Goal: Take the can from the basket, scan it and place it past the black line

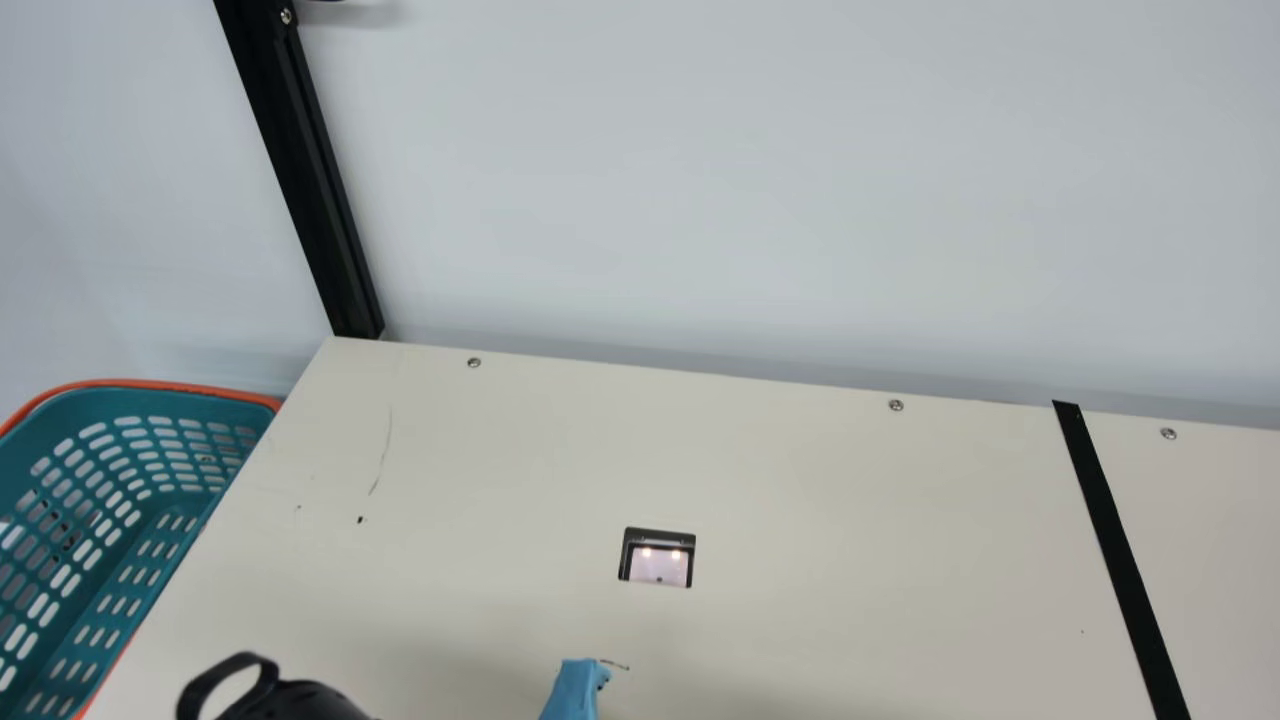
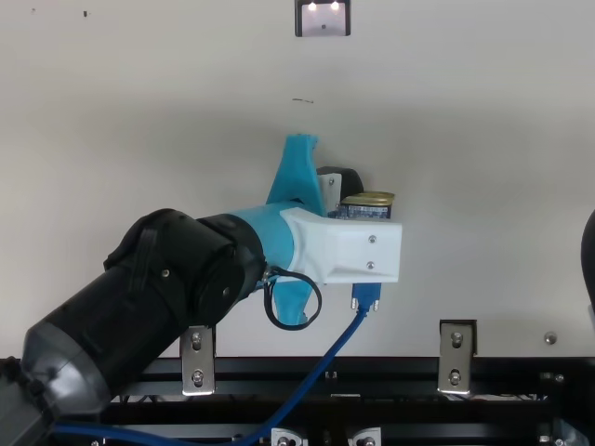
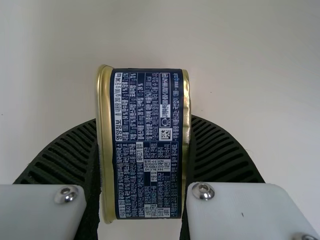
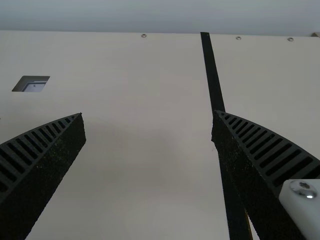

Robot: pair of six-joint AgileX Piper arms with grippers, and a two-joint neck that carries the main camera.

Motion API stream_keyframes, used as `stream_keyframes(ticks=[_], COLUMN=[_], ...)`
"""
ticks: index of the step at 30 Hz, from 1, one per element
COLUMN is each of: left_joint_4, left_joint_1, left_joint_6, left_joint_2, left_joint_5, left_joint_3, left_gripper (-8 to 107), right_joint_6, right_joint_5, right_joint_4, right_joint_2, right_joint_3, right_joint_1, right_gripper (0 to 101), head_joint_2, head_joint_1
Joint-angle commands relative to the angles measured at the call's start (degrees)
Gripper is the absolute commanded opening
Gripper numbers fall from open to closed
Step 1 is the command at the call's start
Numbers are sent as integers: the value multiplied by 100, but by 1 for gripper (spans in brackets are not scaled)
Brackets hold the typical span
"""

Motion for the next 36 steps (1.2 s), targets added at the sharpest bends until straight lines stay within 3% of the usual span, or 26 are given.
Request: stream_keyframes(ticks=[1, 3, 5, 6, 7, 21, 36], left_joint_4=[29, 39, 51, 57, 64, 238, 593], left_joint_1=[-6, -13, -21, -26, -30, -26, 316], left_joint_6=[-9, -18, -34, -42, -51, -244, -740], left_joint_2=[7, 15, 20, 23, 25, -116, -833], left_joint_5=[-9, -32, -57, -70, -83, -107, 510], left_joint_3=[10, 14, 15, 16, 17, -29, -631], left_gripper=[11, 20, 41, 73, 90, 90, 90], right_joint_6=[0, 0, 0, 0, 0, 0, 0], right_joint_5=[0, 0, 0, 0, 0, 0, 6], right_joint_4=[0, 0, 0, 0, 0, 0, 0], right_joint_2=[0, 0, 0, 0, 0, 0, 0], right_joint_3=[0, 0, 0, 0, 0, 0, 0], right_joint_1=[0, 0, 0, 0, 0, 0, 0], right_gripper=[101, 101, 101, 101, 101, 101, 101], head_joint_2=[-93, -93, -93, -93, -93, -93, -93], head_joint_1=[-183, -183, -183, -183, -183, -183, -183])
